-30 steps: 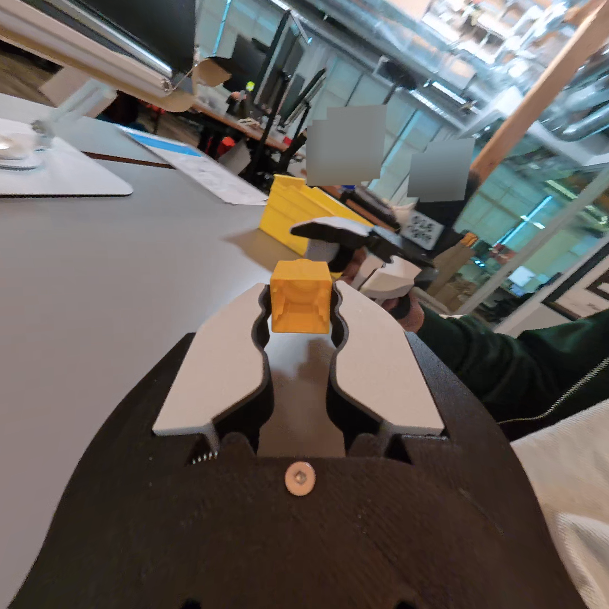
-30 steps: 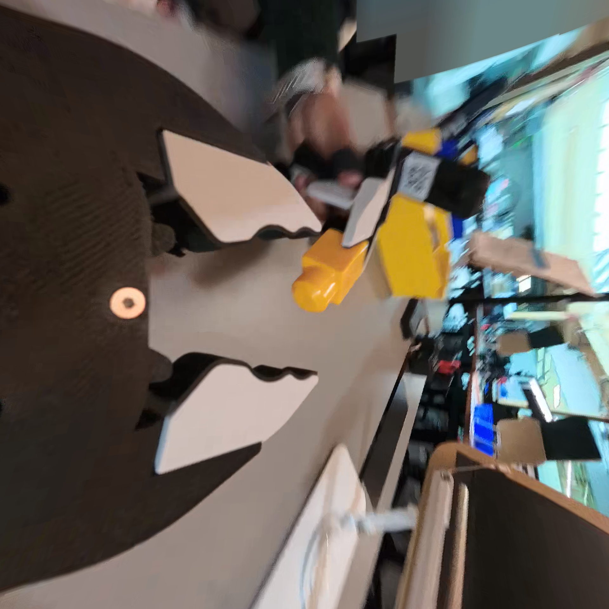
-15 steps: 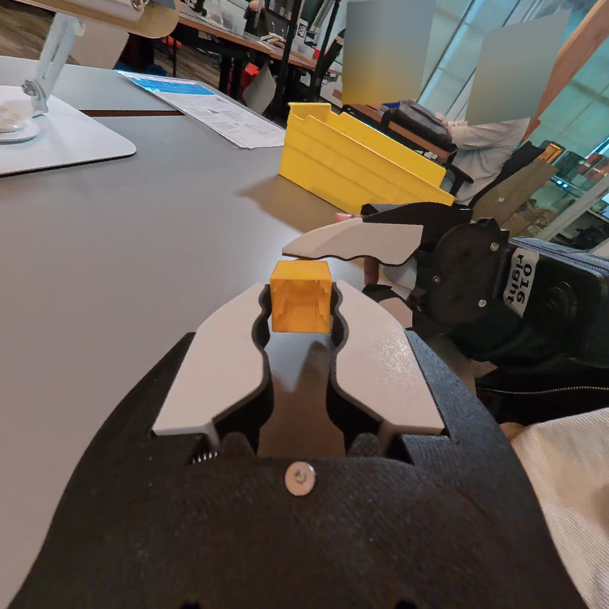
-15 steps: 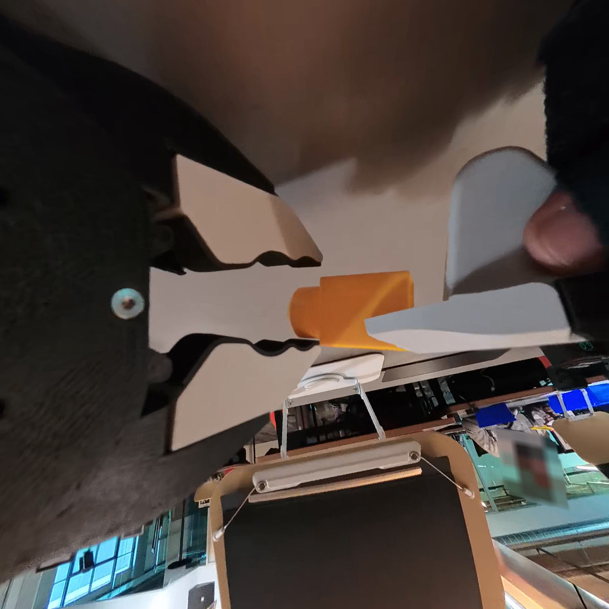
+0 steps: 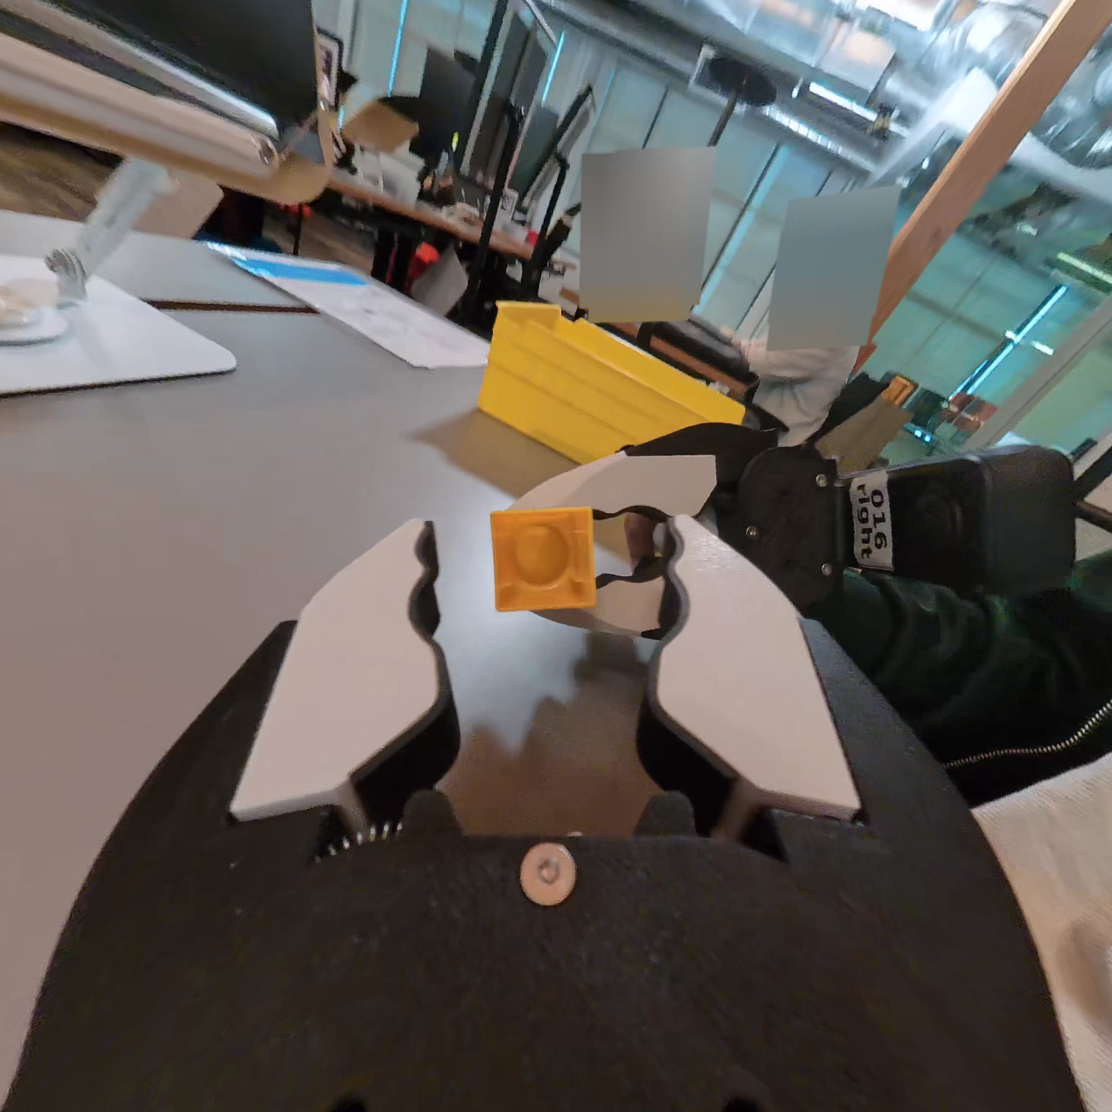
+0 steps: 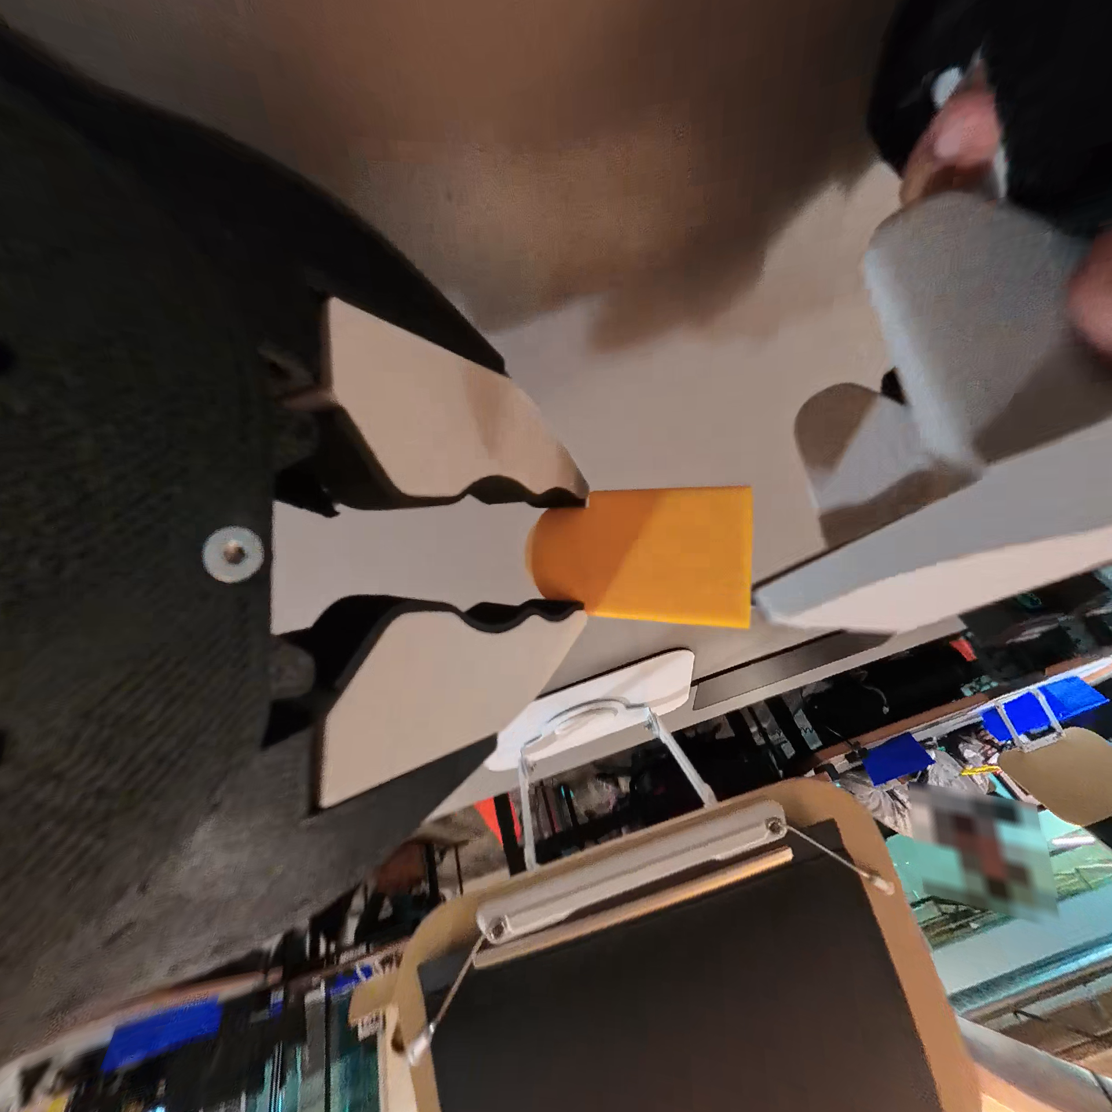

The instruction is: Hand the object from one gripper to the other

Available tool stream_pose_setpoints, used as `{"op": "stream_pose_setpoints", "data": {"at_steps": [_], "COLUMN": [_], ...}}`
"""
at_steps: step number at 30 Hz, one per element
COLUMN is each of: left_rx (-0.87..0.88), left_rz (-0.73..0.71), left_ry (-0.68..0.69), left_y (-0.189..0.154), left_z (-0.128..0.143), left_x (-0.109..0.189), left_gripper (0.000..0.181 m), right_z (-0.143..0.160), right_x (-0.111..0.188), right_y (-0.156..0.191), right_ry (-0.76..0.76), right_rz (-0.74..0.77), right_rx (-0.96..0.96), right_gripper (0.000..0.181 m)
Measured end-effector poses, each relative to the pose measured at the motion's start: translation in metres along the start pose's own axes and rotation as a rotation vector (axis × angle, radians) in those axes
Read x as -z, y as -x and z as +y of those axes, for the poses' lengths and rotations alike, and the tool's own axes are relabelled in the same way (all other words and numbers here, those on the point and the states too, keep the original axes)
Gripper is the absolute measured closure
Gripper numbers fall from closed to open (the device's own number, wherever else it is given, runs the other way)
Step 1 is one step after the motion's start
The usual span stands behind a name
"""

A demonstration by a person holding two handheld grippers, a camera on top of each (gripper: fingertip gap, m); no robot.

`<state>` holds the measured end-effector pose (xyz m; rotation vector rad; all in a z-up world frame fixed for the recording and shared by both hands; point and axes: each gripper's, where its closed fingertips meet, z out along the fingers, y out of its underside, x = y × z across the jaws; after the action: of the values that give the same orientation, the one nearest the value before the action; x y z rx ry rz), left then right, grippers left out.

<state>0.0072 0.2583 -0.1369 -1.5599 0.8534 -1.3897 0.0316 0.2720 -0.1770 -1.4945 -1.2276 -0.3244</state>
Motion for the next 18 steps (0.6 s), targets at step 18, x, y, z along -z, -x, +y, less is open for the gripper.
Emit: {"op": "stream_pose_setpoints", "data": {"at_steps": [18], "left_rx": [-0.012], "left_rz": [0.253], "left_ry": [-0.118], "left_y": [-0.037], "left_z": [-0.017], "left_x": [0.003], "left_gripper": [0.1], "right_z": [-0.064], "right_x": [0.045], "right_y": [-0.009], "right_ry": [-0.639], "right_rz": [-0.645], "right_rx": [-0.951], "right_gripper": [0.152]}}
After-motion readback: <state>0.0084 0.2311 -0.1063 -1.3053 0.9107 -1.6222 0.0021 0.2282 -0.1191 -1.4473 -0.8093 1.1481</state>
